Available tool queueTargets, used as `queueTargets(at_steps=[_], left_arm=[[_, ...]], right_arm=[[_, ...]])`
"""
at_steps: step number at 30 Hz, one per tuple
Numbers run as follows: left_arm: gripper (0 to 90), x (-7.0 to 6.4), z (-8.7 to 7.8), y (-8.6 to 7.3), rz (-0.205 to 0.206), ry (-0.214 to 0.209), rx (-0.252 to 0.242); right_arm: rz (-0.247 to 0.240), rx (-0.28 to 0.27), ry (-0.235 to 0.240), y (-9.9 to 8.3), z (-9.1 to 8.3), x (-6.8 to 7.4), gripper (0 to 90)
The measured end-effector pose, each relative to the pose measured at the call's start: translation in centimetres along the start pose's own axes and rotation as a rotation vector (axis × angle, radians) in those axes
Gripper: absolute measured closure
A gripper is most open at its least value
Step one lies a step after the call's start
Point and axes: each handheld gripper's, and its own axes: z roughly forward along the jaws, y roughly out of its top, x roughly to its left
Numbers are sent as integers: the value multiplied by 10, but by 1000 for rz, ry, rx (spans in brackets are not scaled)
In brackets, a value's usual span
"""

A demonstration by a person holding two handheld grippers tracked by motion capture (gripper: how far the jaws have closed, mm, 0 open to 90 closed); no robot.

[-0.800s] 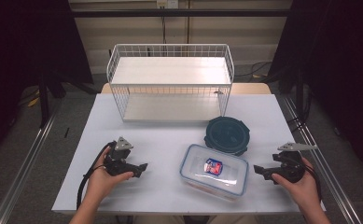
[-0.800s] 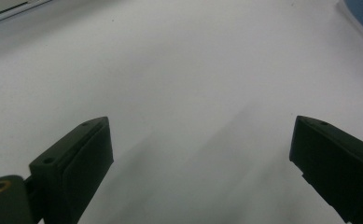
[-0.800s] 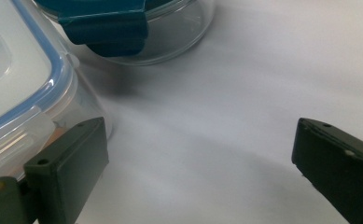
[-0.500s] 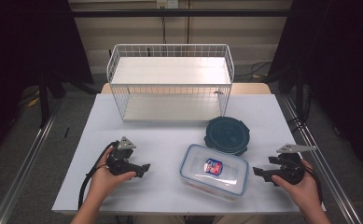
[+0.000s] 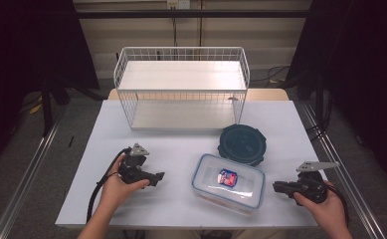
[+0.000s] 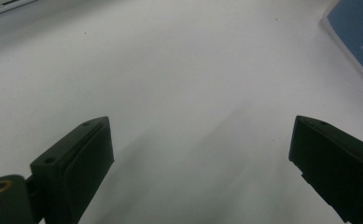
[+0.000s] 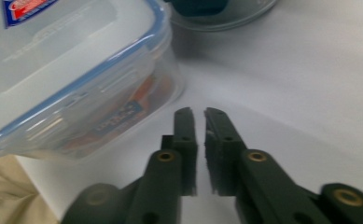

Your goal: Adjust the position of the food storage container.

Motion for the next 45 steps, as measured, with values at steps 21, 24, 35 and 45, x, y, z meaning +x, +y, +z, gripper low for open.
queueTargets(at_steps=[21, 24, 35, 45], left_arm=[[65, -5, 2, 2, 1, -6, 12], [65, -6, 2, 1, -1, -1, 12], [65, -4, 0, 2, -4, -2, 19], [69, -4, 1, 3, -23, -25, 28]], right_arm=[[-16, 21, 75, 8, 11, 24, 900], [-18, 23, 77, 8, 11, 25, 900], [-31, 24, 97, 8, 12, 34, 900], [-48, 26, 88, 8, 9, 38, 900]])
